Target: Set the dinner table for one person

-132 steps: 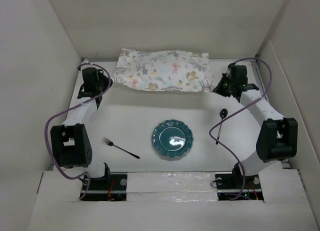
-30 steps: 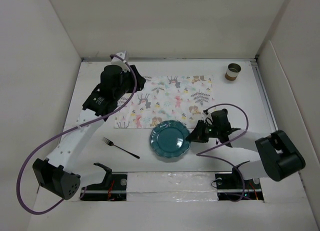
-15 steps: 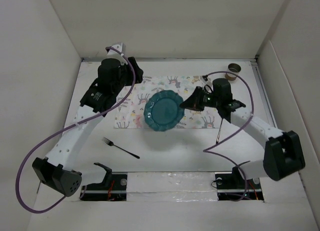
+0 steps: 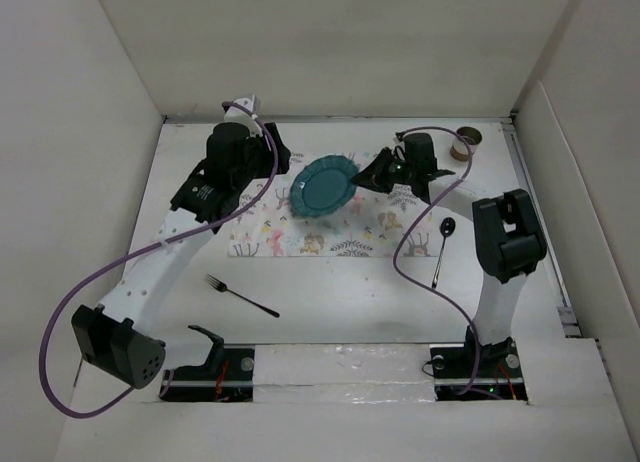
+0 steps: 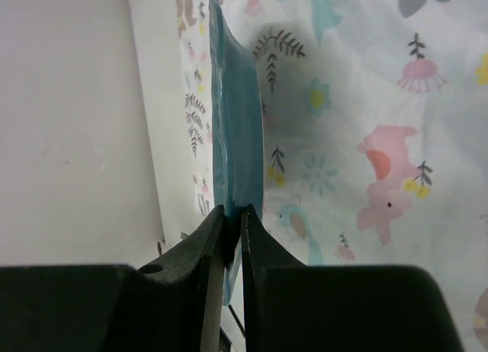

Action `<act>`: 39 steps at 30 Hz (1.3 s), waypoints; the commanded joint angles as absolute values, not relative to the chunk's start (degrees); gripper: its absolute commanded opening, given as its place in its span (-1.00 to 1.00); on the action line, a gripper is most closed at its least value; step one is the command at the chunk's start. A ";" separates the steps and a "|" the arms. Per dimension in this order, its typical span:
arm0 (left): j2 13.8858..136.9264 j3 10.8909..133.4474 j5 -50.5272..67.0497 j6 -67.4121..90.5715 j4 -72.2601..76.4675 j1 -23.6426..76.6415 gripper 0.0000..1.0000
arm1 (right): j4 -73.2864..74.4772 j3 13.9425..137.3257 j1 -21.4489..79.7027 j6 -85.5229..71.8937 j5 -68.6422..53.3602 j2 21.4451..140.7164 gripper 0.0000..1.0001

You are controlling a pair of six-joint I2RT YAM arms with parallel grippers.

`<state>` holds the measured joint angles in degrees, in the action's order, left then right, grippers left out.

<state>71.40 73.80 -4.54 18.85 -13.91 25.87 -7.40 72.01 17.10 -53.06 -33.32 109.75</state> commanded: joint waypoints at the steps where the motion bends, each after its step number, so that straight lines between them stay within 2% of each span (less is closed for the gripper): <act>1: 71.19 72.34 -3.69 18.37 -10.11 25.75 0.01 | -16.09 76.55 17.14 -56.96 -36.13 109.68 -1.00; 6: 70.75 69.53 -2.90 19.60 -9.14 25.75 0.00 | -10.39 74.36 17.14 -52.92 -34.11 112.84 -1.00; 10: 68.91 67.24 -2.55 20.21 -8.88 25.75 -0.01 | -5.72 71.55 17.14 -48.96 -31.12 112.41 -0.59; 11: 68.73 66.89 -2.55 20.48 -8.96 25.75 -0.01 | -4.76 71.20 17.14 -48.35 -30.94 112.41 -0.42; 13: 67.77 65.66 -2.20 20.92 -8.88 25.75 -0.01 | -2.12 70.58 16.62 -46.33 -29.98 112.15 -0.21; 16: 66.63 64.52 -1.76 21.53 -8.97 26.28 -0.03 | 4.90 71.28 16.61 -42.37 -26.03 110.84 -0.02; 19: 65.57 63.28 -1.41 22.23 -9.05 26.89 -0.07 | 10.01 72.94 16.08 -39.29 -23.21 109.69 0.08; 22: 64.16 62.40 -2.98 22.15 -9.31 29.79 -0.13 | 15.81 76.19 14.77 -36.04 -20.31 107.85 0.11; 24: 63.11 61.97 -3.69 21.80 -9.58 31.54 -0.32 | 20.90 79.43 13.54 -32.80 -18.03 105.13 0.07; 25: 62.84 61.70 -3.69 21.80 -9.84 32.07 -0.41 | 22.48 80.85 12.14 -31.65 -16.19 104.25 -0.27; 26: 62.49 61.35 -3.69 21.71 -9.84 32.60 -0.63 | 24.41 81.90 11.17 -30.25 -11.82 102.50 -0.56; 27: 61.88 60.48 -3.52 21.71 -9.76 33.83 -0.76 | 24.52 83.74 9.94 -29.54 -10.30 101.87 -0.85; 28: 61.79 59.95 -3.43 21.62 -9.76 33.84 -0.89 | 24.96 84.98 8.54 -28.84 -8.89 101.52 -1.00; 29: 61.61 59.51 -3.43 21.62 -9.84 34.71 -1.00 | 26.09 86.38 5.31 -28.57 -7.66 101.51 -1.00; 35: 61.52 57.13 -2.90 21.98 -9.50 35.24 -1.00 | 33.65 104.22 -2.71 -28.74 9.29 110.02 -1.00; 36: 62.05 56.95 -2.55 21.71 -9.41 35.24 -1.00 | 34.53 106.67 -3.51 -28.65 12.62 111.69 -0.90; 37: 62.40 57.13 -2.81 21.80 -9.32 35.24 -1.00 | 35.50 109.22 -4.30 -28.83 13.61 115.10 -0.61; 39: 64.15 58.87 -3.08 21.80 -10.45 35.24 -0.81 | 39.89 117.13 -6.40 -29.26 16.42 118.81 -0.31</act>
